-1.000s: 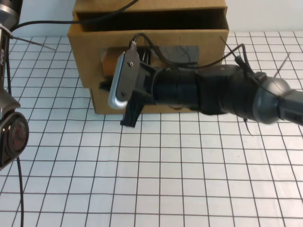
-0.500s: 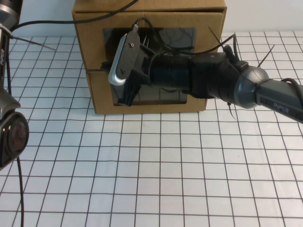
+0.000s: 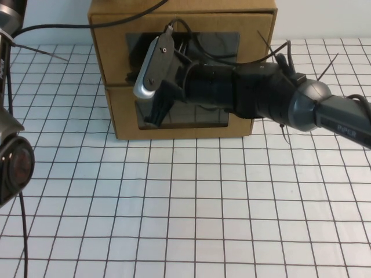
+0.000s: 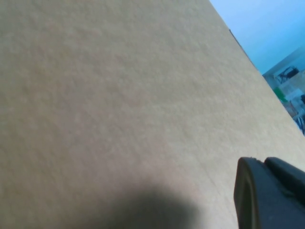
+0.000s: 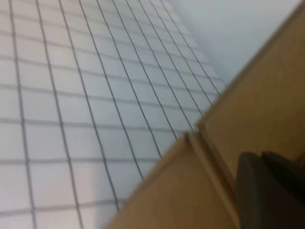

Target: Close the shoe box

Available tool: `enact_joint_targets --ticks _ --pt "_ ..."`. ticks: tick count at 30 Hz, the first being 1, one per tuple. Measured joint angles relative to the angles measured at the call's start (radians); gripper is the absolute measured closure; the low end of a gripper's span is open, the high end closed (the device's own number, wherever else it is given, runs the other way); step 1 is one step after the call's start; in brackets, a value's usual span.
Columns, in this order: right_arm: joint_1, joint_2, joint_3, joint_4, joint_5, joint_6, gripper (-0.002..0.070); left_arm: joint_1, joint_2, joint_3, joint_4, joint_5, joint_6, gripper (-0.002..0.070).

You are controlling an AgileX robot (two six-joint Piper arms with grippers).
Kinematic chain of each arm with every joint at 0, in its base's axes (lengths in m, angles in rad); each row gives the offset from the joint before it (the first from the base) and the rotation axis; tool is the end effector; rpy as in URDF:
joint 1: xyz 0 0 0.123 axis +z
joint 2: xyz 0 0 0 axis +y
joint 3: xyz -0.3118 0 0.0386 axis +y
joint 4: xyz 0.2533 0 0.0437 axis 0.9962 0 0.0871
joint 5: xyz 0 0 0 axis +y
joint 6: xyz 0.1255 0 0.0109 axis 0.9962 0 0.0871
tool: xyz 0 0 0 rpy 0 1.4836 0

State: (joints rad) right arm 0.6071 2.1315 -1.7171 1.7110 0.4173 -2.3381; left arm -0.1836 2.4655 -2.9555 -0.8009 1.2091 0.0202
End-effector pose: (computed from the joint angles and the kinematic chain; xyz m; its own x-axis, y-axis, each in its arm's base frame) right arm 0.4305 0.3606 0.2743 0.3084 -0.4284 -0.8493 -0.8111 0.3480 -0.4701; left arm 0.5276 -0.1840 0.4013 -0.6744 -0.1188 -0.7288 0.5260 0.6154 -0.5871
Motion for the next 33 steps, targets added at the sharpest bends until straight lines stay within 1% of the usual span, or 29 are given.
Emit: enact_joint_targets --ticks 3,5,8,11,17,28,33 --pt "0.000 -0.031 0.000 -0.008 0.054 0.097 0.0689 0.000 -0.022 0.004 0.005 0.033 -0.011 0.0680" --pt "0.000 -0.066 0.000 -0.058 0.095 0.228 0.0689 0.000 -0.053 0.013 0.009 0.049 -0.020 0.0680" --pt "-0.002 -0.129 0.000 -0.201 0.158 0.472 0.0689 0.000 -0.119 0.014 0.011 0.061 -0.026 0.0680" --pt "-0.008 -0.186 0.000 -0.373 0.212 0.673 0.0689 0.000 -0.208 0.014 0.011 0.061 -0.028 0.0680" --pt "-0.009 -0.320 0.000 -0.676 0.254 0.984 0.0689 -0.002 -0.369 0.012 0.035 0.062 -0.020 0.0680" --pt "-0.009 -0.597 0.000 -1.056 0.353 1.324 0.0689 -0.002 -0.509 0.012 0.045 0.073 -0.030 0.0680" --pt "-0.009 -0.711 0.000 -1.272 0.391 1.528 0.0689 -0.002 -0.572 0.010 0.042 0.075 -0.032 0.0680"
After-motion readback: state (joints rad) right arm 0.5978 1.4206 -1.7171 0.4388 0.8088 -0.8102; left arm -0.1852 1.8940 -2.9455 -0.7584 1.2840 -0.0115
